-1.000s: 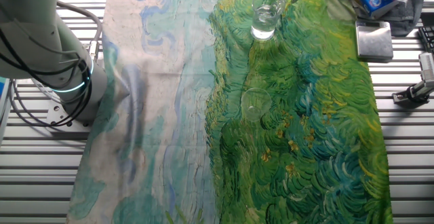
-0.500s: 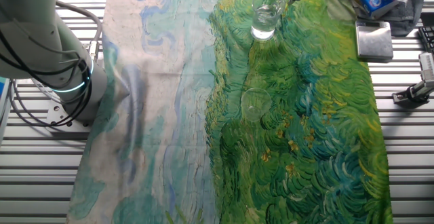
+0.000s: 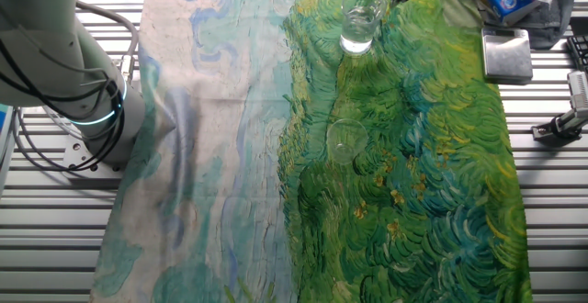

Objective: Pour the water from one cup into another empty cup

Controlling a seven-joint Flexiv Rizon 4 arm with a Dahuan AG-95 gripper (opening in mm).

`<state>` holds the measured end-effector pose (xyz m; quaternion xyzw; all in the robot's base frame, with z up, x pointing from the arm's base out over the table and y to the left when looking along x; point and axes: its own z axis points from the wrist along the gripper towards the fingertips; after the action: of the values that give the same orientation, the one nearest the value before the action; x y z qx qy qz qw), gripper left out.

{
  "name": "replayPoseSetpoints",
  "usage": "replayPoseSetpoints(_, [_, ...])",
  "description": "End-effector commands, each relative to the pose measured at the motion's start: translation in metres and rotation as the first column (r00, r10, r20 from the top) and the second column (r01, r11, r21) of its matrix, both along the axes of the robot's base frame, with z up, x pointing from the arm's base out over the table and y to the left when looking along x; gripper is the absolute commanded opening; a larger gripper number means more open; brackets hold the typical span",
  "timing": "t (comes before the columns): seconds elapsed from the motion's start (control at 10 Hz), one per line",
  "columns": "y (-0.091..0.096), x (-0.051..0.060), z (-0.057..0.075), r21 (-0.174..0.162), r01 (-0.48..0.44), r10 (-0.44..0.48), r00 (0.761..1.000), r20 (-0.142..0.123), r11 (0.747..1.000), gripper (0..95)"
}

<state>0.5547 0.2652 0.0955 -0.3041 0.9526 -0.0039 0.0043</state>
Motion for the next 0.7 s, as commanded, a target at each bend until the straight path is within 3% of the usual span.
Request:
replayPoseSetpoints(0.1, [0.0004,-0.0002,-0.0029,-0.004,0.001,-0.001,1.0,-0.001,1.0,38.0])
replayPoseSetpoints(0.7, [-0.0047,-0.0042,-0.0107,-0.013,-0.017,0.017,1.0,-0.01,1.0,38.0])
